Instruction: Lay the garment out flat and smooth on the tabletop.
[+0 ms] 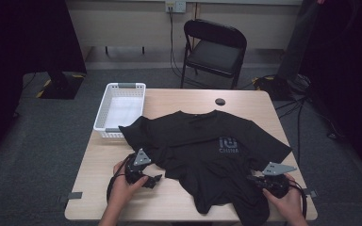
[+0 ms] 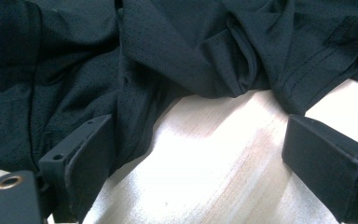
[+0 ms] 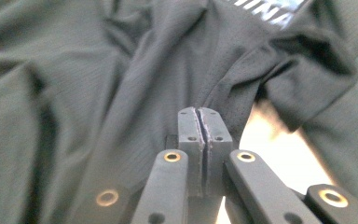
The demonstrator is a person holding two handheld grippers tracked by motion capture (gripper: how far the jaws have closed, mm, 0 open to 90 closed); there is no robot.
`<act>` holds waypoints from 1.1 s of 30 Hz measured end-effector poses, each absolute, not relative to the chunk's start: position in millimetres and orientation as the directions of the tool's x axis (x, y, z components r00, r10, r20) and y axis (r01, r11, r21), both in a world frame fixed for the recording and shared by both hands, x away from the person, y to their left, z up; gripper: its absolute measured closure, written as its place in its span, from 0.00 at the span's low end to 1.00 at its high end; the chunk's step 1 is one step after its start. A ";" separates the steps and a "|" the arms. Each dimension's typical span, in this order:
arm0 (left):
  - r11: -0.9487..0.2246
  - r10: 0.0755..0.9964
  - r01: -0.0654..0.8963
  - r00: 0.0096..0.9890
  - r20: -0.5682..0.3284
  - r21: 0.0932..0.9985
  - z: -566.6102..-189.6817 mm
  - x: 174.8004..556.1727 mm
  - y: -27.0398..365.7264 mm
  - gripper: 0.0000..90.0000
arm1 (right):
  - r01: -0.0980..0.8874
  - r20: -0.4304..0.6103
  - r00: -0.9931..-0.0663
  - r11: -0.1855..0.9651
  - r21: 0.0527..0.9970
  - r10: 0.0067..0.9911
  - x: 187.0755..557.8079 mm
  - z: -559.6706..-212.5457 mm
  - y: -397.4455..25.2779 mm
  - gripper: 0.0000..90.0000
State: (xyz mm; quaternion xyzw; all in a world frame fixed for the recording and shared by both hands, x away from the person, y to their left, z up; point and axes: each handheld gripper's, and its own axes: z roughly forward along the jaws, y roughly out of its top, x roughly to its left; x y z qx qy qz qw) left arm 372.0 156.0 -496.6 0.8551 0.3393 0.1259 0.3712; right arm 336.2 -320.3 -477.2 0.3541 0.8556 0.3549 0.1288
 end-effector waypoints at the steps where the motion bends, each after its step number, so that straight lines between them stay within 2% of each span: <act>1: -0.494 0.674 0.487 0.738 -0.036 0.720 -496.6 372.0 156.0 0.11 | 0.517 0.050 -0.724 0.494 0.699 0.688 332.1 -477.0 -323.5 0.98; 7: -0.494 0.674 0.487 0.738 -0.037 0.720 -496.7 372.0 156.0 0.11 | 0.520 0.123 -0.763 0.489 0.701 0.634 294.2 -475.0 -343.2 0.98; 9: -0.494 0.674 0.487 0.738 -0.037 0.720 -496.7 372.1 156.0 0.11 | 0.524 0.149 -0.761 0.463 0.715 0.632 285.2 -474.2 -349.4 0.94; 10: -0.494 0.674 0.487 0.738 -0.038 0.720 -496.7 372.1 156.0 0.11 | 0.521 0.146 -0.757 0.453 0.723 0.637 282.8 -472.6 -351.0 0.86; 13: -0.494 0.674 0.487 0.738 -0.038 0.720 -496.7 372.0 156.0 0.11 | 0.499 0.082 -0.733 0.451 0.740 0.676 287.5 -466.9 -348.3 0.77; 17: -0.494 0.674 0.487 0.738 -0.038 0.720 -496.7 372.1 156.0 0.11 | 0.476 0.015 -0.720 0.478 0.738 0.694 306.3 -464.2 -328.8 0.75; 21: -0.494 0.674 0.487 0.738 -0.037 0.720 -496.7 372.0 156.0 0.11 | 0.498 -0.074 -0.665 0.515 0.698 0.743 326.1 -467.1 -318.2 0.82; 24: -0.494 0.674 0.487 0.738 -0.038 0.720 -496.7 372.1 156.0 0.11 | 0.520 -0.037 -0.668 0.501 0.692 0.744 329.3 -473.0 -320.6 1.00; 33: -0.494 0.674 0.487 0.738 -0.038 0.720 -496.7 372.1 156.0 0.11 | 0.554 0.036 -0.595 0.378 0.742 0.803 313.6 -465.2 -368.9 1.00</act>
